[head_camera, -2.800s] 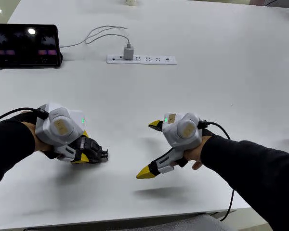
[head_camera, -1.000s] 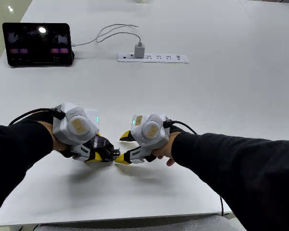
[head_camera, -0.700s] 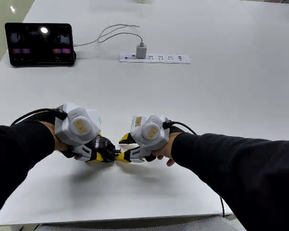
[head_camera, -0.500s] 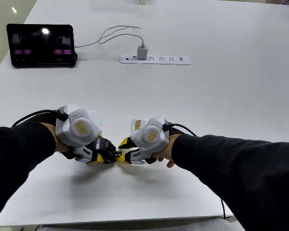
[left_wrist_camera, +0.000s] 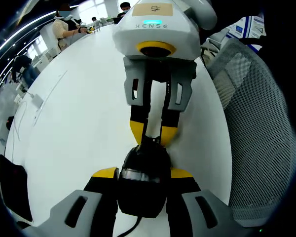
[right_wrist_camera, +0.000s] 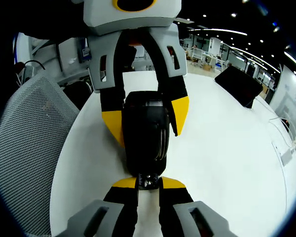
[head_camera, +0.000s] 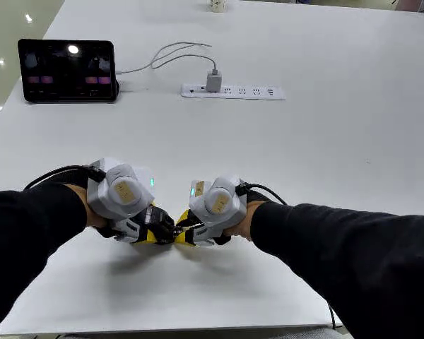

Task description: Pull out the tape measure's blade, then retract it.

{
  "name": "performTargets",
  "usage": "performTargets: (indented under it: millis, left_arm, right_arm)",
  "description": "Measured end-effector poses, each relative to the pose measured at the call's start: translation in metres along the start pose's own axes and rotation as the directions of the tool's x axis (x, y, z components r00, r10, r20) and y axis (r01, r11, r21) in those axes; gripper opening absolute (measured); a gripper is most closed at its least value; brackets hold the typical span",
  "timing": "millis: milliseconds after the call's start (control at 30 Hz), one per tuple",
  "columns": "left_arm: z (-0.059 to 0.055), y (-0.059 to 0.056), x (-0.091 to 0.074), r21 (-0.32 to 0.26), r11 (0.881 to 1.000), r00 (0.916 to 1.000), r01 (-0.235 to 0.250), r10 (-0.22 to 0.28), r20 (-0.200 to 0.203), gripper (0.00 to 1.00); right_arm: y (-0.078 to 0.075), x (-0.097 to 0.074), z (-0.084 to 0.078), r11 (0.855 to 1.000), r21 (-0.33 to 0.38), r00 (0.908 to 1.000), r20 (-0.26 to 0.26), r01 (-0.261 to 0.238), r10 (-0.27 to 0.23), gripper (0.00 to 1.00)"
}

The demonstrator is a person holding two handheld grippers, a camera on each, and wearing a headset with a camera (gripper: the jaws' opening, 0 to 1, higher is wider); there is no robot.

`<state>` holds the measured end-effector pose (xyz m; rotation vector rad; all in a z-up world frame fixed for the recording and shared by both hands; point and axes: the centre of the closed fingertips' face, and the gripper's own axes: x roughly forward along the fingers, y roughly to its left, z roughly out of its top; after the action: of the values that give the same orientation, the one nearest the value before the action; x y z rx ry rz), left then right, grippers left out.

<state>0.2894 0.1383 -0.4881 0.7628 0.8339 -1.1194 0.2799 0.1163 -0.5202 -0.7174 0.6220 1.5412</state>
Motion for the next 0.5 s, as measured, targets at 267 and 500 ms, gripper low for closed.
performTargets:
  millis: [267,500]
  left_arm:
    - [-0.0002,-0.0006,0.0002,0.003,1.0,1.0,0.006,-0.006,-0.001,0.32]
    - [-0.0016,-0.0006,-0.0007,0.005,1.0,1.0,0.006,-0.006,-0.003,0.32]
  right_arm:
    - [-0.0013,0.0003,-0.0008,1.0,-0.003,1.0,0.003,-0.004,0.004,0.11]
    - [-0.0016,-0.0009,-0.002,1.0,0.014,0.9999,0.006,-0.014,0.014,0.11]
